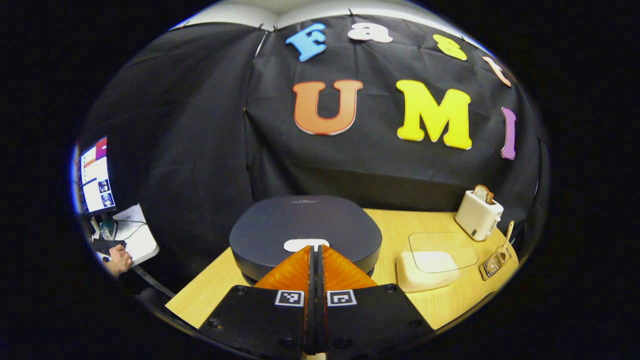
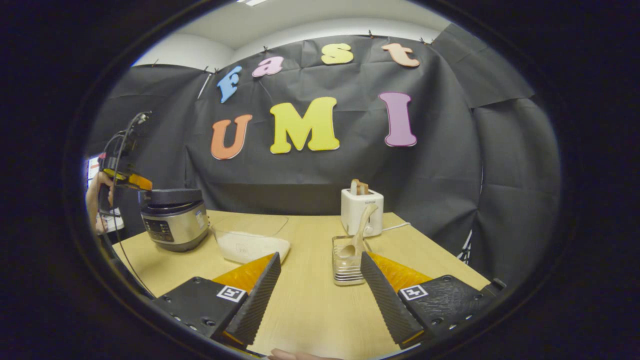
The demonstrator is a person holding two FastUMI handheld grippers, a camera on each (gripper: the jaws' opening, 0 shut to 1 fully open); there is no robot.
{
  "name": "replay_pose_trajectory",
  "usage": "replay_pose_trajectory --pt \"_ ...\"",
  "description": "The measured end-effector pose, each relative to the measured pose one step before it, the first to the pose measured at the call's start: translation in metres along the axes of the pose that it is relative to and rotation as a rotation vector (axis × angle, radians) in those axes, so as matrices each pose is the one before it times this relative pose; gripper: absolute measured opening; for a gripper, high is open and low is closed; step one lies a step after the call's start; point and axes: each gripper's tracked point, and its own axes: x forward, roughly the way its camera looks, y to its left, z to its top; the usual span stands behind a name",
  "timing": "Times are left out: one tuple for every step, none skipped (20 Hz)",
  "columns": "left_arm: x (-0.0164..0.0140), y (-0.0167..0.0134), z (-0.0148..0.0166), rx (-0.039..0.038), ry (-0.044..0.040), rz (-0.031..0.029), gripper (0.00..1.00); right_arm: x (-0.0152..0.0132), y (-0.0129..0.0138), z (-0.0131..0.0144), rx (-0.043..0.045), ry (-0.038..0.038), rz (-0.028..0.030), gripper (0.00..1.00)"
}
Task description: Close the left gripper, press the button to open the rice cooker; take a wooden spoon from the chopstick holder with the right hand, scoop a spoonful of rice and pour it into the rice cooker, then put the wooden spoon back into the chopstick holder.
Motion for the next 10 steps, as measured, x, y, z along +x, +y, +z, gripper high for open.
replay_pose_trajectory --pt "-0.01091 -0.00337 0.00370 -0.01779 -0.01612 -0.01795 0.02 0.00042 -0.00186 -0.00131 0.00440 0.00275 -0.00662 0.92" --pt "-0.01000 -0.00145 0.00310 -0.00534 -0.02164 -0.00831 0.03 0.00067 -0.00173 -0.00123 0.00272 0.00354 -0.00603 0.92" --pt "-0.00930 -0.00017 0.00323 0.00999 -0.02895 -0.00550 0.03 0.00018 -0.00102 -0.00034 -0.00005 0.00127 -0.00334 0.95" --pt "-0.00978 -0.00119 0.00179 0.01021 -0.02497 -0.00136 0.03 0.00028 -0.00150 0.00024 -0.00236 -0.00187 -0.00370 0.96" --pt "-0.01020 -0.00333 0.00082 0.00640 -0.02409 -0.00818 0.03 0.00086 -0.00270 0.00095 -0.00184 -0.00439 -0.00707 0.95" --pt "-0.01106 -0.00843 0.00092 -0.00118 -0.02336 -0.02051 0.03 0.00063 -0.00375 -0.00015 -0.00043 -0.00357 -0.00844 0.92" --pt "-0.01041 -0.00756 -0.00141 -0.00331 -0.01965 -0.01975 0.04 0.00072 -0.00315 0.00147 0.00253 -0.00282 -0.00844 0.92" --pt "-0.00961 -0.00661 -0.00259 -0.00255 -0.01801 -0.01877 0.05 0.00081 -0.00260 0.00163 0.00628 -0.00341 -0.00638 0.92" --pt "-0.00805 -0.00597 -0.00254 0.00193 -0.01065 -0.01212 0.05 0.00080 -0.00283 0.00355 0.00741 -0.00723 -0.00333 0.96" --pt "-0.00745 -0.00581 -0.00190 0.00675 -0.01032 -0.01032 0.06 0.00231 -0.00366 0.00254 0.00711 -0.00645 -0.00810 0.96"
